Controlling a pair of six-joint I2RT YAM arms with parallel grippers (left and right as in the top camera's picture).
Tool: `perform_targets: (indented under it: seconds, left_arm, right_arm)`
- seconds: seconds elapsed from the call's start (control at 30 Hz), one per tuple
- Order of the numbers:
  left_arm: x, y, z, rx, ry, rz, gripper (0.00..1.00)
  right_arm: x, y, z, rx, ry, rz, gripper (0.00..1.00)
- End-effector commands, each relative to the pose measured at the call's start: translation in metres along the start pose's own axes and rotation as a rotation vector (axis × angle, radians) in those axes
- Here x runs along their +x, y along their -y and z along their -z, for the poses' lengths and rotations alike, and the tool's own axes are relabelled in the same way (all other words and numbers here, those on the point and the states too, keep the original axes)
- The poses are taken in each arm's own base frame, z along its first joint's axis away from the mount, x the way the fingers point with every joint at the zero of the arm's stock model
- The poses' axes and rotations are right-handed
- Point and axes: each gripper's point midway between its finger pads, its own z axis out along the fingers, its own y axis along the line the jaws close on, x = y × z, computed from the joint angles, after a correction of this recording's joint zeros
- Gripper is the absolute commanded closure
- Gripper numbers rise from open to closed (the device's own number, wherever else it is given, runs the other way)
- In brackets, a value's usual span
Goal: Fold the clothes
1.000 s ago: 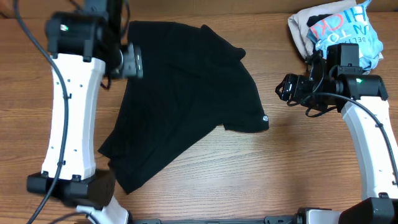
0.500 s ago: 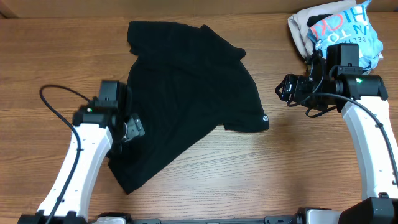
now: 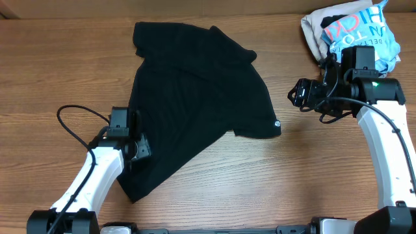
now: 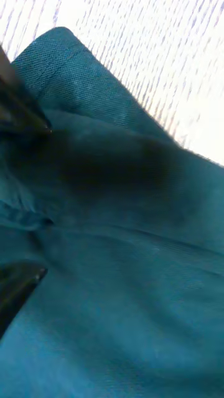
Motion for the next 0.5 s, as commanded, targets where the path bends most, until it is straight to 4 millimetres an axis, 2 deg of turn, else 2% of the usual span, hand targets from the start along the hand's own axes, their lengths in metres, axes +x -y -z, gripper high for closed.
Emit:
perform_targets:
  seconds: [0.0, 0.13, 0.2, 0.3, 0.33, 0.37, 0.47]
  left_arm:
    - [0.007, -0.004, -0.006, -0.011, -0.024, -0.025, 0.44]
    - [0.010, -0.004, -0.007, -0.015, -0.036, -0.027, 0.44]
    - [0.012, -0.005, -0.008, -0.017, -0.042, -0.028, 0.48]
    - [0.014, -0.006, -0.009, -0.020, -0.047, -0.025, 0.72]
    - [0.013, -0.006, -0.009, -0.022, -0.045, -0.024, 0.92]
    - [0.011, -0.007, -0.008, -0.029, -0.040, -0.011, 0.96]
    - [-0.001, -0.013, -0.004, -0.057, -0.006, 0.024, 0.96]
  right_arm:
    - [-0.006, -0.003, 0.004, -0.005, 0.019, 0.015, 0.17]
    - [-0.006, -0.003, 0.004, -0.005, 0.019, 0.014, 0.17]
    - [-0.006, -0.003, 0.004, -0.005, 0.019, 0.015, 0.17]
    - [-0.006, -0.003, 0.004, -0.005, 0.021, 0.015, 0.17]
    - [-0.006, -0.003, 0.004, -0.005, 0.022, 0.015, 0.17]
    - [-0.006, -0.003, 0.004, -0.005, 0.022, 0.016, 0.17]
    - [-0.007, -0.004, 0.004, -0.006, 0.024, 0.017, 0.17]
